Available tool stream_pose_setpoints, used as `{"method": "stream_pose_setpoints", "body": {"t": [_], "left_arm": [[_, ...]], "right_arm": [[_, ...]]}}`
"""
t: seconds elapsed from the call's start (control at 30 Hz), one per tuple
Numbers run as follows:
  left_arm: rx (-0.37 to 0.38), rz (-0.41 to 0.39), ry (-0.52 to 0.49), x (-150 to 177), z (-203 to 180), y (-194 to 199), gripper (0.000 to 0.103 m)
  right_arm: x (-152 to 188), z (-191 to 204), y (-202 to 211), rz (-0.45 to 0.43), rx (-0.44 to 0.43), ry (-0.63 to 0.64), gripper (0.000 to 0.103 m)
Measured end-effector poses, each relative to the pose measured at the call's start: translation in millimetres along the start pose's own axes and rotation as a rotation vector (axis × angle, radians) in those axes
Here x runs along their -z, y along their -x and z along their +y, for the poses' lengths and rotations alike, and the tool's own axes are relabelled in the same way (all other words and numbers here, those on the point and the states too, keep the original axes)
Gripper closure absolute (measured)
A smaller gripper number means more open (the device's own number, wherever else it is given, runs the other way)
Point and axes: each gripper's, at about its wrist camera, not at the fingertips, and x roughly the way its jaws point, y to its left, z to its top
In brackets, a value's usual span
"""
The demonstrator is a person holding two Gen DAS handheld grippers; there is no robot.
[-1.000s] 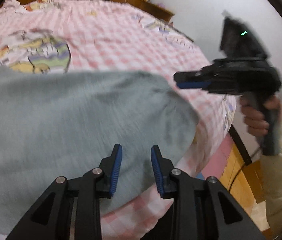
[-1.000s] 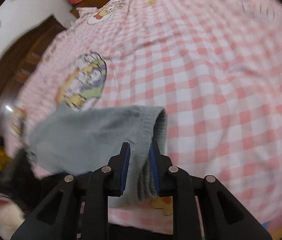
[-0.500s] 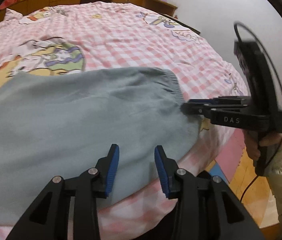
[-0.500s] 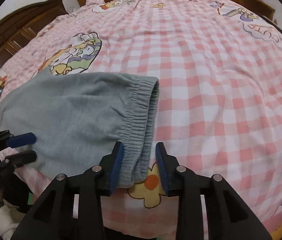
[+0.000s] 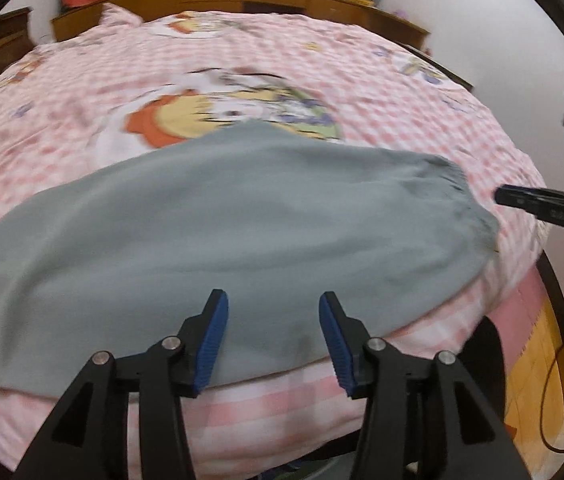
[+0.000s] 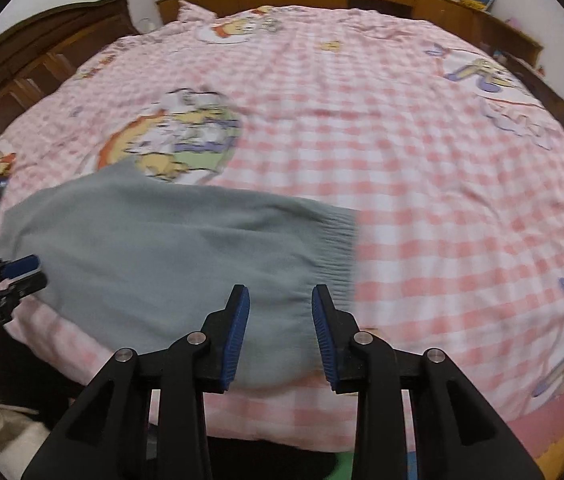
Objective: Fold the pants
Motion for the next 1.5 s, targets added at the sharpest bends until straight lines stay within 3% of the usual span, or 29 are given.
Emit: {"method": "stream_pose_setpoints", "body": {"t": [0.2,0.47,0.77,0.9,1.07,1.17,1.27,1.4,1.5], "left_arm": [[-0.077,-0.027,0.098,12,69,21,0.049],[-0.129,-0.061,0.133,20,142,48,0.049],[-0.151,-0.071,0.170,15,224,64,0.049],[-0.201,-0.088,0.198,11,259,64,0.049],[-0.258,-0.090,0.254,8,298,55,0.049],[-0.235,-0.068,0.286,6,313,43,0.049],[-0.153,-0.070,0.305,5,315,35,0.051],[-0.003,-0.099,0.295,0,299,34,0.072],[0.000,-0.123,0.246,-1,280,40,0.073]], "right_arm": [[-3,71,-19,0.040,-0.088,0.051,0.070],[-5,152,-54,0.094,-0.202,0.036,0.070],[-7,214,-91,0.122,-0.132,0.072,0.069],[1,223,-98,0.103,-0.079,0.108,0.064],[4,218,-101,0.082,-0.098,0.096,0.063],[3,214,-103,0.078,-0.123,0.079,0.062],[5,215,-103,0.069,-0.124,0.079,0.062],[5,215,-103,0.064,-0.127,0.076,0.062],[5,214,-102,0.061,-0.133,0.075,0.062]]}}
